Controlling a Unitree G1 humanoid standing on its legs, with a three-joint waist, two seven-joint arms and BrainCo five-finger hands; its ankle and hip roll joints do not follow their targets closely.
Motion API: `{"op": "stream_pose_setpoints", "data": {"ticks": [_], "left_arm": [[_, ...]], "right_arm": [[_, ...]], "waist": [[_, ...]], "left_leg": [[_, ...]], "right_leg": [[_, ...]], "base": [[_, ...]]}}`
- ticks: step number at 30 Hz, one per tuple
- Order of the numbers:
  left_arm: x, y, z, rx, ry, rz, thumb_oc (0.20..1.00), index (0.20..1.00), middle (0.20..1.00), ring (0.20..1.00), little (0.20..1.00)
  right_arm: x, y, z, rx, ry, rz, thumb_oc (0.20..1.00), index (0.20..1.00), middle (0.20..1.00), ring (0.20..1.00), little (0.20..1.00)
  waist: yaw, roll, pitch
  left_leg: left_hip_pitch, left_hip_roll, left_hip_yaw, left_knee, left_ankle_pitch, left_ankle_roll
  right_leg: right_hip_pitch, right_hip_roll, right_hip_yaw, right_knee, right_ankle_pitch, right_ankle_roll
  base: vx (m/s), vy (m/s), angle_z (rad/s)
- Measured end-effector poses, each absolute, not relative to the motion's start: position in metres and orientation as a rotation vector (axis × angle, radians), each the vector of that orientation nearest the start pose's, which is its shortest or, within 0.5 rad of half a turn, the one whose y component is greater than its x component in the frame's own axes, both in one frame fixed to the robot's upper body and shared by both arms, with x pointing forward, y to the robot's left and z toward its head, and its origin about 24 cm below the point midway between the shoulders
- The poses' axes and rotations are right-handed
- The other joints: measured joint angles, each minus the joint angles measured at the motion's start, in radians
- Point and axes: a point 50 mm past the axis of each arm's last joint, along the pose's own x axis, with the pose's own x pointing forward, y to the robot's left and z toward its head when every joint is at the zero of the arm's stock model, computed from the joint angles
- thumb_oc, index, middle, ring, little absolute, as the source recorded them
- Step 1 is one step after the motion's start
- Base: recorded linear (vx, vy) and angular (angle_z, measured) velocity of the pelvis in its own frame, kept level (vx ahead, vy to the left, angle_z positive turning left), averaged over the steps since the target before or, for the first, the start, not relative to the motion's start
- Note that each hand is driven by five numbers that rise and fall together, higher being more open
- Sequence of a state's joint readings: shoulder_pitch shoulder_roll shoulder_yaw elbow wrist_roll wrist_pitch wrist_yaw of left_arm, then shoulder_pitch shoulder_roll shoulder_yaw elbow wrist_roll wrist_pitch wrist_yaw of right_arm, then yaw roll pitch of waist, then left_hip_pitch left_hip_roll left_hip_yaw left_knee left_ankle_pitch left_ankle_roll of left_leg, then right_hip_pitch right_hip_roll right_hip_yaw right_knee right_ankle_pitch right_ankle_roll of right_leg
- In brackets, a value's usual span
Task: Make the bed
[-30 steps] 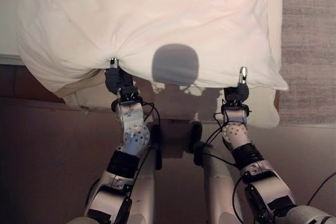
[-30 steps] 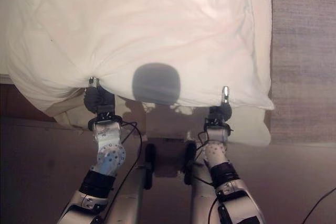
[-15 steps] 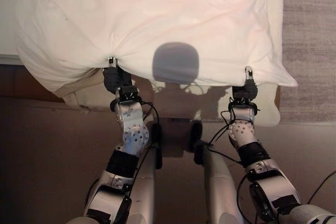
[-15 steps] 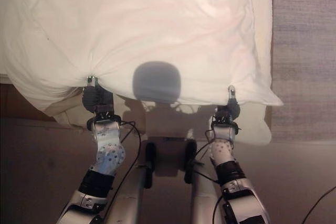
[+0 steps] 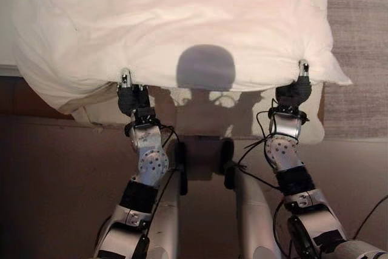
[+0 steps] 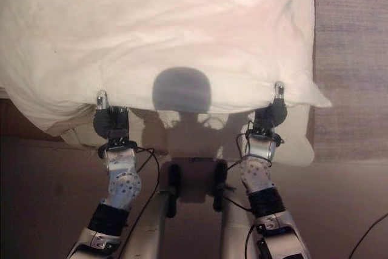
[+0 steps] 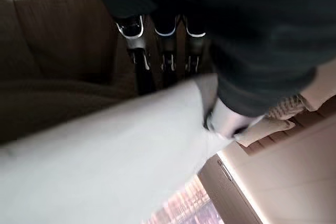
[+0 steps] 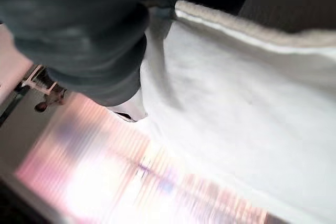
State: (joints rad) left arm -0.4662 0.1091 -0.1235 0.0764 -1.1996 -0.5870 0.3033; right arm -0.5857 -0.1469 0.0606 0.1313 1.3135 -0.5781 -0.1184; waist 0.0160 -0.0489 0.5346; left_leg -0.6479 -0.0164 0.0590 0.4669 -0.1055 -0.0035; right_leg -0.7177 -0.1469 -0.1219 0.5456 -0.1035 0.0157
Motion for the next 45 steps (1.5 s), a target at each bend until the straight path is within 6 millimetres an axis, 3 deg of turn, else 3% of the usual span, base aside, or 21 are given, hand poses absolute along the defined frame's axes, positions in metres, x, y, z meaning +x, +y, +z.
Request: {"op": "stream_pose_setpoints", "data": {"ticks": [5,16,30,31,33,39,45], "left_arm": [[0.317,0.164,0.146,-1.243,-0.495,0.192,1.000,1.000,1.000,1.000,1.000],[0.327,0.174,0.132,-1.254,-0.443,0.267,1.000,1.000,1.000,1.000,1.000],[0.337,0.180,0.147,-1.303,-0.461,0.302,1.000,1.000,1.000,1.000,1.000],[0.338,0.181,0.149,-1.310,-0.464,0.314,0.906,0.906,0.906,0.906,0.906],[0.338,0.182,0.152,-1.316,-0.463,0.328,0.200,0.200,0.200,0.200,0.200],[0.339,0.184,0.156,-1.295,-0.479,0.341,0.200,0.200,0.200,0.200,0.200],[0.335,0.188,0.148,-1.288,-0.466,0.370,0.200,0.200,0.200,0.200,0.200]], "right_arm": [[0.306,-0.160,0.211,1.247,-0.779,0.115,0.200,0.200,0.200,0.200,0.200],[0.296,-0.148,0.219,1.216,-0.791,0.210,0.200,0.200,0.200,0.200,0.200],[0.295,-0.146,0.219,1.198,-0.781,0.224,0.200,0.200,0.200,0.200,0.200],[0.295,-0.147,0.218,1.192,-0.779,0.223,0.200,0.200,0.200,0.200,0.200],[0.294,-0.149,0.216,1.175,-0.771,0.220,0.200,0.200,0.200,0.200,0.200],[0.294,-0.148,0.207,1.168,-0.734,0.211,0.200,0.200,0.200,0.200,0.200],[0.293,-0.145,0.196,1.156,-0.669,0.206,0.200,0.200,0.200,0.200,0.200]], "waist": [[-0.004,0.000,0.000],[-0.024,-0.002,-0.002],[-0.031,-0.004,-0.003],[-0.031,-0.004,-0.003],[-0.031,-0.005,-0.003],[-0.039,-0.007,-0.005],[-0.052,-0.008,-0.005]], "left_leg": [[-0.002,0.002,0.019,0.001,0.000,0.000],[-0.005,0.008,0.036,0.008,-0.001,0.001],[-0.015,0.014,0.044,0.012,-0.001,0.001],[-0.016,0.015,0.044,0.012,-0.001,0.001],[-0.016,0.016,0.044,0.012,-0.001,0.001],[-0.014,0.019,0.043,0.009,-0.001,0.001],[0.042,0.025,0.052,-0.028,0.003,0.000]], "right_leg": [[-0.012,0.003,0.012,0.007,0.000,0.000],[-0.021,0.012,0.030,0.010,0.006,0.000],[-0.029,0.021,0.035,-0.002,0.019,-0.001],[-0.029,0.021,0.035,-0.002,0.019,-0.001],[-0.029,0.021,0.035,-0.002,0.019,0.000],[-0.027,0.023,0.035,-0.006,0.019,-0.001],[0.023,0.032,0.040,-0.041,0.028,-0.001]], "base": [[0.00,0.011,-0.06],[0.00,0.006,-0.03],[0.00,0.001,-0.01],[0.00,0.000,0.00],[0.00,0.000,0.00],[0.01,-0.054,0.00],[0.00,-0.064,-0.04]]}}
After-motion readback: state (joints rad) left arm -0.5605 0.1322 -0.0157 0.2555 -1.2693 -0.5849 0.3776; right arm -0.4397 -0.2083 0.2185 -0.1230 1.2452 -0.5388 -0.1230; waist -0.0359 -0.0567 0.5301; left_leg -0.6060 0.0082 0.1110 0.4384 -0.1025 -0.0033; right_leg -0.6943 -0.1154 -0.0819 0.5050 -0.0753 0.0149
